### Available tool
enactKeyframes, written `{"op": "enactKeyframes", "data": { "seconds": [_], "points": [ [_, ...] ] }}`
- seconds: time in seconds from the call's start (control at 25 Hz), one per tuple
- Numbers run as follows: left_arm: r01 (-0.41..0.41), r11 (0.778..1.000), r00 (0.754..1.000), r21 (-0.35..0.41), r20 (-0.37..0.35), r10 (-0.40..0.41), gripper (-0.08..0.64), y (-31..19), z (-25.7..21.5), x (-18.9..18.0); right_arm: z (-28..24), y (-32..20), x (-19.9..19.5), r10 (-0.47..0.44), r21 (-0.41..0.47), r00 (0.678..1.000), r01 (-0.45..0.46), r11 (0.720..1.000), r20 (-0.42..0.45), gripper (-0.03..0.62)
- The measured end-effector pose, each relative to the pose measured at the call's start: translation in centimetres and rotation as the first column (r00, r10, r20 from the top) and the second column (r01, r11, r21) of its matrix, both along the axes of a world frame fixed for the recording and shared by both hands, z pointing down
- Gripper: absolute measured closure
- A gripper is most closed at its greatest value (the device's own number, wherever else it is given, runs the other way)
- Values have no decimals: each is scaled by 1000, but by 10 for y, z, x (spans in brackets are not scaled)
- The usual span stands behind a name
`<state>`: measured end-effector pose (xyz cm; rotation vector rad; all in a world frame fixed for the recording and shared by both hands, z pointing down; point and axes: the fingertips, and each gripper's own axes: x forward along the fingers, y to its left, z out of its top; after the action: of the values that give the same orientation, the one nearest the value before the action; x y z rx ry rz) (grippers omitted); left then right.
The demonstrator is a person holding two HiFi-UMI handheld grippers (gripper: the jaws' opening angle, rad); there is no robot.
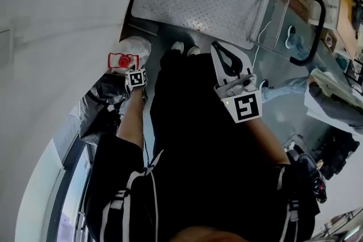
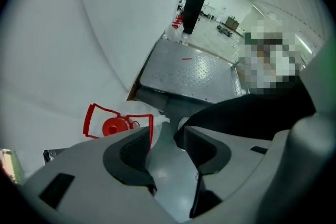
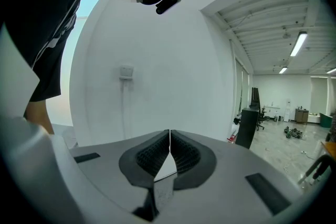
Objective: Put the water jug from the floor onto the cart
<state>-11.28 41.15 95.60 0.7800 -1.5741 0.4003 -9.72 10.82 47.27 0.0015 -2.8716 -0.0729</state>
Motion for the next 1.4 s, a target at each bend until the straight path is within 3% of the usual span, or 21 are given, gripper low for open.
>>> {"op": "enactKeyframes", "data": {
  "seconds": [0.24, 0.44, 0.84, 0.92, 0.96, 1.0, 1.08, 1.28, 1.4],
  "points": [
    [16, 999, 999, -32, -36, -17, 359, 11, 49, -10, 34, -1, -1, 2, 1, 998, -2, 1000, -67, 574],
    [-42, 997, 996, -63, -81, 37, 359, 6, 77, -6, 51, -6, 3, -5, 5, 992, 5, 1000, -125, 574],
    [-37, 996, 992, -84, -121, 27, 359, 5, 116, -8, 83, -17, 21, 9, -20, 977, -14, 1000, -211, 574],
    [-30, 993, 997, -118, -68, 22, 389, 12, 119, -13, 86, -19, 27, 14, -29, 974, -21, 999, -224, 574],
    [-44, 989, 999, -144, -22, 42, 482, 15, 120, -19, 88, -19, 30, 14, -33, 973, -22, 999, -230, 574],
    [-67, 984, 997, -165, 12, 70, 516, 17, 120, -23, 90, -20, 32, 15, -35, 972, -23, 999, -234, 574],
    [-102, 978, 994, -184, 29, 109, 518, 15, 118, -25, 91, -23, 37, 24, -42, 971, -35, 998, -236, 574],
    [-91, 976, 994, -196, 36, 100, 518, 25, 102, -42, 74, -32, 42, 68, -40, 981, -76, 996, -181, 574],
    [-30, 979, 997, -201, 65, 44, 512, 46, 85, -52, 62, -37, 42, 90, -37, 987, -95, 995, -136, 574]
  ]
}}
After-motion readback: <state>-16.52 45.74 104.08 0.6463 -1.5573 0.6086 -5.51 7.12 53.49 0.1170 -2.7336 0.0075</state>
